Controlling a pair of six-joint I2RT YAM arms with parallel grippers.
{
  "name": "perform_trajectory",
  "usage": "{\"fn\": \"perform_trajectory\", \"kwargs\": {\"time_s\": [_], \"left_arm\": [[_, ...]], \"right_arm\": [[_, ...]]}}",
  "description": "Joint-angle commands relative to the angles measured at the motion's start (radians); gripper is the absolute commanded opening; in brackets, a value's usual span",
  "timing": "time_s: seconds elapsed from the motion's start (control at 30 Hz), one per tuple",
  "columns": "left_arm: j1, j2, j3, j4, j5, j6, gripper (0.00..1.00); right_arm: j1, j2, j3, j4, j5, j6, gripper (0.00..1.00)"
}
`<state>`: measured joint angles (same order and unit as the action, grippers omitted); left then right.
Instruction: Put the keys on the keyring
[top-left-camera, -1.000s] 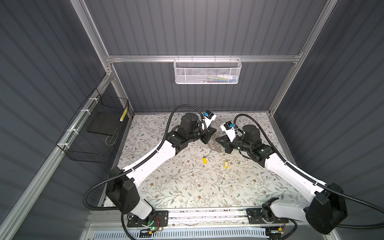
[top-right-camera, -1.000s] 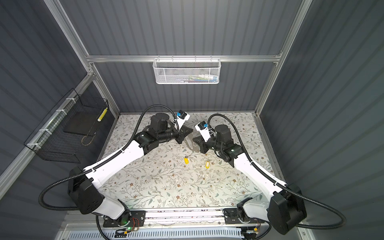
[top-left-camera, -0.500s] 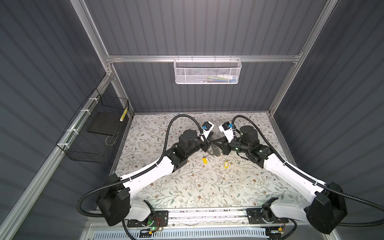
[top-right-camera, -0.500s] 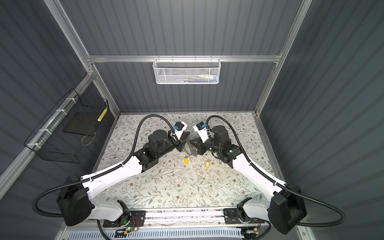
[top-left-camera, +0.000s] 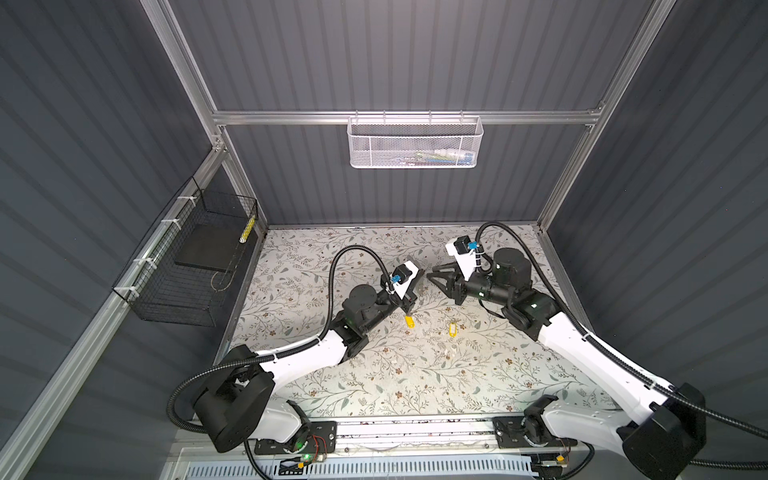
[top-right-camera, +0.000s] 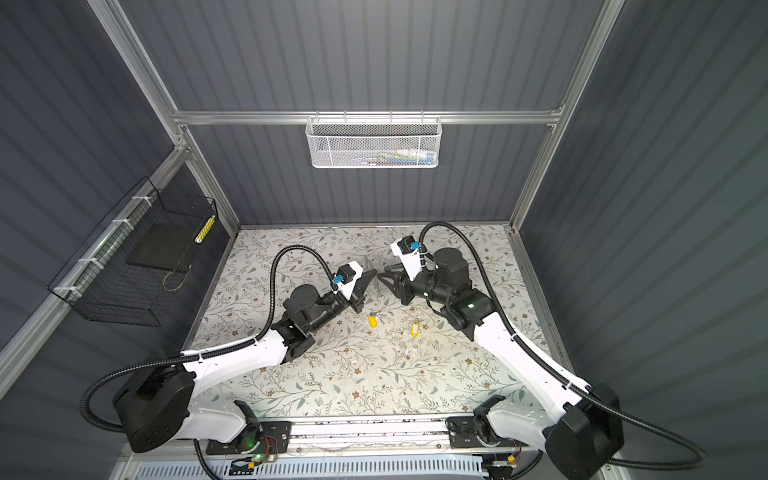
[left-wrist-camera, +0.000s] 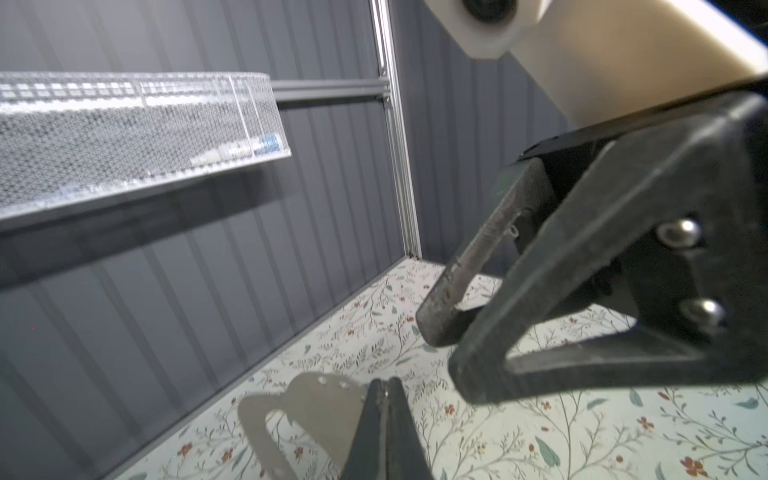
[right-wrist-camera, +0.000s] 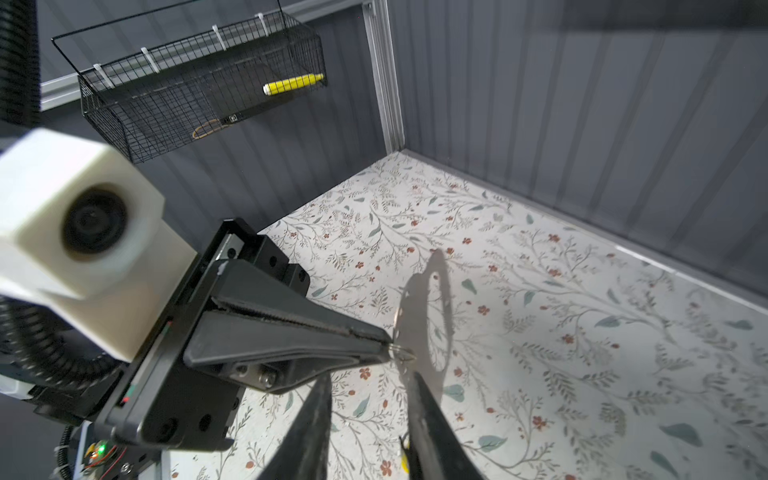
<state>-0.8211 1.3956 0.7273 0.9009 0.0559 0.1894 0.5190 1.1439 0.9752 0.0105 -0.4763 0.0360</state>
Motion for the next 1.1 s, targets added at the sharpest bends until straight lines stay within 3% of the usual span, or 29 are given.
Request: {"fn": "perform_trajectory", "kwargs": {"time_s": [0.0,0.4,0.57,0.77,1.07], "left_arm": [[0.0,0.0,0.014,0.146,0.086,0.053,0.0],[0.015,-0.06,0.075,0.043,0.266,0.083,0.0],[0.028,-0.083,0.076,0.029,0.333,0.077,0.0],[0.074,-0.098,0.089,0.018,0.436,0.015,0.0],[0.094,-0.092,0.1,0.029,0.523,-0.039,0.0]], "right_arm": [[-0.017,-0.055,0.035,-0.031,0.024,-0.091,0.32],[-0.103,-0.104,-0.003,-0.009,-0.266,-0.256,0.32],[-0.111,-0.101,0.002,-0.038,-0.306,-0.29,0.31],[-0.113,-0.1,0.003,-0.065,-0.369,-0.318,0.22],[-0.112,-0.079,0.014,-0.06,-0.384,-0.32,0.23]]}}
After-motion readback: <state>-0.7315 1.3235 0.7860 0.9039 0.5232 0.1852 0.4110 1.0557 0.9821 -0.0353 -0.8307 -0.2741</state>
